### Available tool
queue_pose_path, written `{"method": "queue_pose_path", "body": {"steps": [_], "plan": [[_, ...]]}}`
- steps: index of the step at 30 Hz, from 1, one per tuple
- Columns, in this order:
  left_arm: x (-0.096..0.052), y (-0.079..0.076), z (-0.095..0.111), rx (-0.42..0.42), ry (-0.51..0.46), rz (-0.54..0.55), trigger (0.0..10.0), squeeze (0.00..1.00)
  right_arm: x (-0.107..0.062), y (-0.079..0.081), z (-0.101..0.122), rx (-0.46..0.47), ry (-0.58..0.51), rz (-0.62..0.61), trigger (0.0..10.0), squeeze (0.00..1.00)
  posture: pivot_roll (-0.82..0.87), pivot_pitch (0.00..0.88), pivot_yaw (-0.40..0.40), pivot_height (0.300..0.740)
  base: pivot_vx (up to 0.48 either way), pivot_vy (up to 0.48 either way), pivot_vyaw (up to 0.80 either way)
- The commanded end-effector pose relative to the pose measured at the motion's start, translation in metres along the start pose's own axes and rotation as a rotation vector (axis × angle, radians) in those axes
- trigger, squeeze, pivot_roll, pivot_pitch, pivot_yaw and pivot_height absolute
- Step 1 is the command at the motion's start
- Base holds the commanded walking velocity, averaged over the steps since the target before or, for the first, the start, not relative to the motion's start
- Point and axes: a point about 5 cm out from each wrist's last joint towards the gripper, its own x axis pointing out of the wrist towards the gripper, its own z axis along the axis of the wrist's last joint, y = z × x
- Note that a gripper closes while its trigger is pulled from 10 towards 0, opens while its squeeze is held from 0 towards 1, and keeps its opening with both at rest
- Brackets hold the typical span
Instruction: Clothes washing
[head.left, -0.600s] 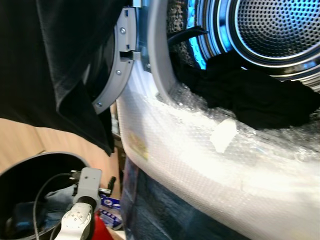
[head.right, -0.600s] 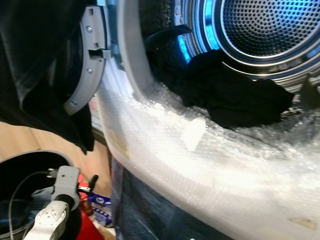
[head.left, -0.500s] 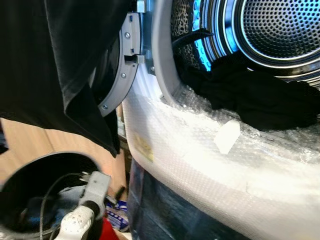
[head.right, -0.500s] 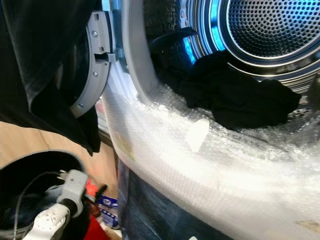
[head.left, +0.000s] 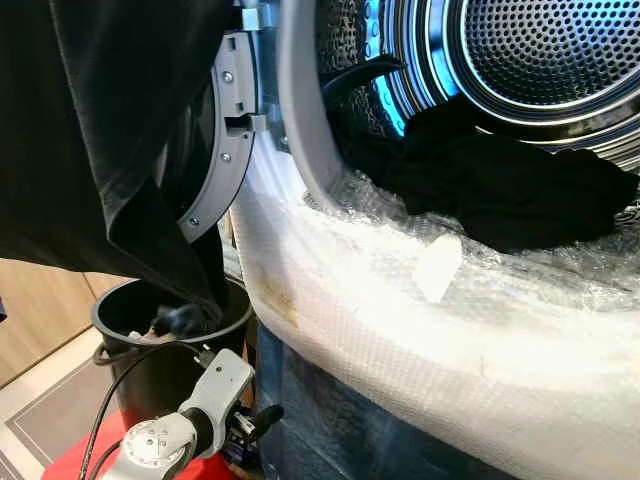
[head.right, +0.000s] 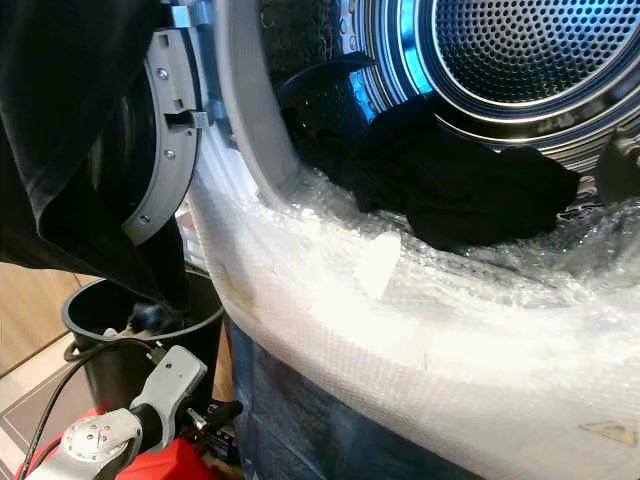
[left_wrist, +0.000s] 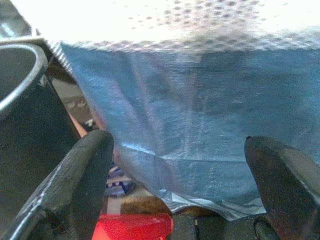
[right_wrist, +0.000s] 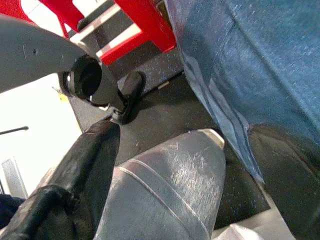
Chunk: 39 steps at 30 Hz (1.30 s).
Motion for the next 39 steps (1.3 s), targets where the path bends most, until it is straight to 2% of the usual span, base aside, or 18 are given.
{"method": "queue_pose_path", "body": {"steps": [1, 3, 7, 9, 17, 18, 19, 21, 24, 27, 28, 30, 32, 33, 34, 35, 36, 39], "plan": [[-0.001, 0.012, 0.008, -0.060, -0.015, 0.084, 10.0, 0.00, 0.001, -0.002, 0.007, -0.007, -0.023, -0.016, 10.0, 0.00, 0.00, 0.000, -0.017, 0.740, 0.000, 0.000, 0.00], [0.000, 0.009, 0.009, -0.103, -0.016, 0.038, 10.0, 0.00, 0.002, -0.002, 0.009, -0.009, -0.027, -0.017, 10.0, 0.00, 0.00, 0.000, -0.018, 0.740, 0.000, 0.000, 0.00], [-0.002, -0.009, 0.005, -0.085, 0.028, -0.142, 10.0, 0.00, 0.003, -0.001, 0.009, -0.018, -0.025, -0.011, 10.0, 0.00, 0.00, 0.000, -0.020, 0.740, 0.000, 0.000, 0.00], [-0.004, -0.032, -0.016, 0.004, 0.149, -0.355, 10.0, 0.00, 0.004, 0.000, 0.008, -0.016, -0.019, -0.015, 10.0, 0.00, 0.01, 0.000, -0.023, 0.740, 0.000, 0.000, 0.00], [0.018, -0.056, -0.058, -0.026, 0.333, -0.500, 10.0, 0.00, 0.005, -0.007, 0.017, 0.018, -0.042, -0.122, 10.0, 0.00, 0.00, 0.000, -0.023, 0.740, 0.000, 0.000, 0.00], [0.028, -0.060, -0.075, 0.043, 0.411, -0.498, 10.0, 0.00, 0.005, -0.011, 0.021, 0.070, -0.057, -0.187, 10.0, 0.00, 0.00, 0.000, -0.023, 0.740, 0.000, 0.000, 0.00], [0.032, -0.063, -0.081, 0.035, 0.430, -0.503, 10.0, 0.00, 0.005, -0.014, 0.023, 0.112, -0.065, -0.229, 10.0, 0.00, -0.01, 0.000, -0.023, 0.740, 0.000, 0.000, 0.00], [0.040, -0.070, -0.086, -0.047, 0.425, -0.504, 10.0, 0.00, 0.004, -0.020, 0.027, 0.210, -0.087, -0.325, 10.0, 0.00, -0.02, 0.000, -0.022, 0.740, 0.000, 0.000, 0.00], [0.041, -0.075, -0.082, -0.155, 0.367, -0.564, 10.0, 0.00, 0.004, -0.021, 0.028, 0.266, -0.104, -0.350, 10.0, 0.00, -0.03, 0.000, -0.011, 0.740, 0.000, 0.000, 0.00], [0.037, -0.054, -0.071, -0.397, 0.199, -0.548, 10.0, 0.00, 0.007, -0.018, 0.033, 0.341, -0.151, -0.338, 10.0, 0.00, -0.04, 0.000, -0.017, 0.740, 0.000, 0.000, 0.00], [0.036, -0.043, -0.079, -0.407, 0.205, -0.525, 10.0, 0.00, 0.008, -0.017, 0.035, 0.364, -0.165, -0.337, 10.0, 0.00, -0.03, 0.000, -0.023, 0.740, 0.000, 0.000, 0.00], [0.034, -0.037, -0.095, -0.315, 0.285, -0.521, 10.0, 0.00, 0.010, -0.014, 0.034, 0.362, -0.152, -0.332, 10.0, 0.00, -0.02, 0.000, -0.028, 0.740, 0.000, 0.000, 0.00], [0.032, -0.034, -0.100, -0.330, 0.296, -0.542, 10.0, 0.00, 0.012, -0.012, 0.033, 0.341, -0.138, -0.326, 10.0, 0.00, -0.02, 0.000, -0.027, 0.740, 0.000, 0.000, 0.00], [0.032, -0.033, -0.096, -0.417, 0.252, -0.567, 10.0, 0.00, 0.012, -0.011, 0.032, 0.340, -0.133, -0.323, 10.0, 0.00, -0.01, 0.000, -0.024, 0.740, 0.000, 0.000, 0.00], [0.031, -0.030, -0.086, -0.593, 0.150, -0.630, 10.0, 0.00, 0.012, -0.011, 0.032, 0.343, -0.130, -0.323, 10.0, 0.00, -0.01, 0.000, -0.024, 0.740, 0.000, 0.000, 0.00], [0.031, -0.030, -0.086, -0.593, 0.150, -0.630, 10.0, 0.00, 0.012, -0.011, 0.032, 0.343, -0.130, -0.323, 10.0, 0.00, -0.01, 0.000, -0.024, 0.740, 0.000, 0.000, 0.00], [0.031, -0.021, -0.082, -0.752, 0.077, -0.642, 10.0, 0.00, 0.012, -0.012, 0.032, 0.353, -0.134, -0.328, 10.0, 0.00, -0.03, 0.000, -0.014, 0.740, 0.000, 0.000, 0.00], [0.030, -0.014, -0.092, -0.825, 0.103, -0.624, 10.0, 0.00, 0.011, -0.012, 0.033, 0.365, -0.142, -0.332, 10.0, 0.00, -0.04, 0.000, -0.016, 0.740, 0.000, 0.000, 0.00]]}}
